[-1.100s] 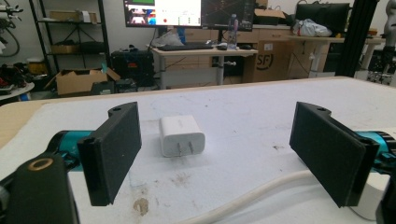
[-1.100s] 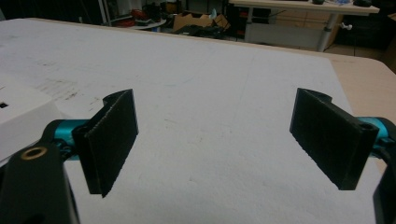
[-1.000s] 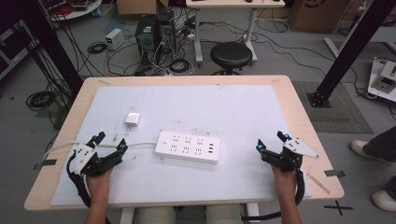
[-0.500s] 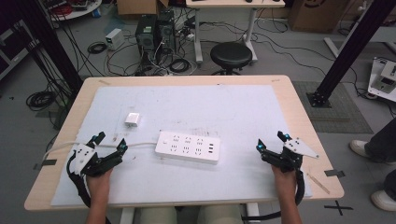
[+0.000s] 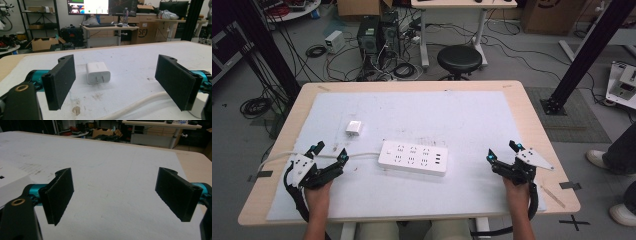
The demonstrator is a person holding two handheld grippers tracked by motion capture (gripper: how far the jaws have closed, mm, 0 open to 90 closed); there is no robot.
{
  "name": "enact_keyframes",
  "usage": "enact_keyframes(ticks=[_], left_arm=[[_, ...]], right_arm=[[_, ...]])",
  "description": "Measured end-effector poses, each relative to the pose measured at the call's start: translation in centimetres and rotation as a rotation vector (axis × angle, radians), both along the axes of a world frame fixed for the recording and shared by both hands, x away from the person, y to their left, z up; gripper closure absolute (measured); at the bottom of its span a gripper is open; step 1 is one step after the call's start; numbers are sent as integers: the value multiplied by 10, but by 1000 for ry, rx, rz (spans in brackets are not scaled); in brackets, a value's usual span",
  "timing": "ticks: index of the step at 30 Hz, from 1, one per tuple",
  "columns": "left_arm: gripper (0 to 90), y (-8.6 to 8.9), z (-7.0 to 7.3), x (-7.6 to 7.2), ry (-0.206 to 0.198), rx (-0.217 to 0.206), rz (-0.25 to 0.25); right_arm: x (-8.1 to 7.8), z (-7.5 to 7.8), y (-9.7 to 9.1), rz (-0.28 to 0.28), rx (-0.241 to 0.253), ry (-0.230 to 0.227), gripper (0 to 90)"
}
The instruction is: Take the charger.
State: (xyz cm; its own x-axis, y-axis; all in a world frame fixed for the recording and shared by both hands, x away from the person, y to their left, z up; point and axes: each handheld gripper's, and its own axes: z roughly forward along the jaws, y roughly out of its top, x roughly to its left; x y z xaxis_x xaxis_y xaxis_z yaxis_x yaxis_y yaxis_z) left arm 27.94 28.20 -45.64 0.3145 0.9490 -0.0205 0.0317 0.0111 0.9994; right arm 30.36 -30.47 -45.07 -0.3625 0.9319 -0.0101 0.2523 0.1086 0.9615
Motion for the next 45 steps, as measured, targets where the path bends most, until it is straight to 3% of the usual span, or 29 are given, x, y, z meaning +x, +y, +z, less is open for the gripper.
enact_keyframes(ticks=[8,9,11,14,22,25,26,35,37,45], left_arm=[[167,0,1,0,5,-2,32],[167,0,2,2,33,-4,45],[167,0,7,4,49,10,54],[167,-1,20,9,61,19,43],[168,-5,65,32,83,47,-45],[167,-7,74,38,93,53,-55],[167,-9,84,44,101,65,-54],[167,-11,107,75,213,87,-44],[167,-11,107,78,230,88,-47],[167,-10,89,105,371,95,-23]], right_arm=[[0,0,0,0,4,0,155],[0,0,0,0,4,0,155],[-1,0,0,-1,4,2,155],[-1,0,1,-1,11,10,155],[-1,0,1,-3,8,3,155],[-1,0,0,-2,5,1,155],[0,0,0,-1,3,-1,156],[-1,0,0,-4,15,7,155],[-1,0,0,-3,14,5,155],[-1,0,0,2,4,-6,155]])
